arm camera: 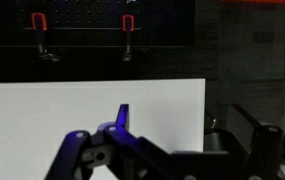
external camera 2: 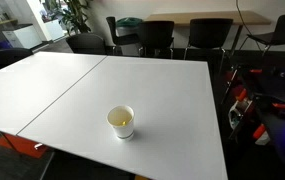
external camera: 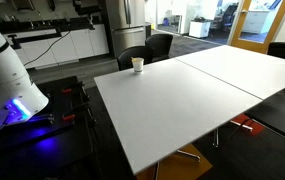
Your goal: Remove the yellow pen from the white cup
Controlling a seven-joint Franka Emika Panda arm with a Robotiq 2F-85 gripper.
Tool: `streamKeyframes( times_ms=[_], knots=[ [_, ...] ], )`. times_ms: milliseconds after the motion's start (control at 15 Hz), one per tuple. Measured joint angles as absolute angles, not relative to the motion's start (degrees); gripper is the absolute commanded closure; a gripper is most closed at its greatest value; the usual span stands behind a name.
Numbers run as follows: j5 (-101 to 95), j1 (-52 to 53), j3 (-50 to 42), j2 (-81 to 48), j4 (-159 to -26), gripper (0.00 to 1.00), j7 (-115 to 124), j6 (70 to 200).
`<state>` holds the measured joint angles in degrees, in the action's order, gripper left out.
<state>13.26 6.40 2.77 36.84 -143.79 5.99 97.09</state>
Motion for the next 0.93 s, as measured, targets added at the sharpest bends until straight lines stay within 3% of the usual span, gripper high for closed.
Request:
streamKeyframes(
  times_ms=[933],
  knots=[
    [12.54, 5.53, 2.77, 35.90, -143.67, 0.00, 4.42, 102.63]
  ],
)
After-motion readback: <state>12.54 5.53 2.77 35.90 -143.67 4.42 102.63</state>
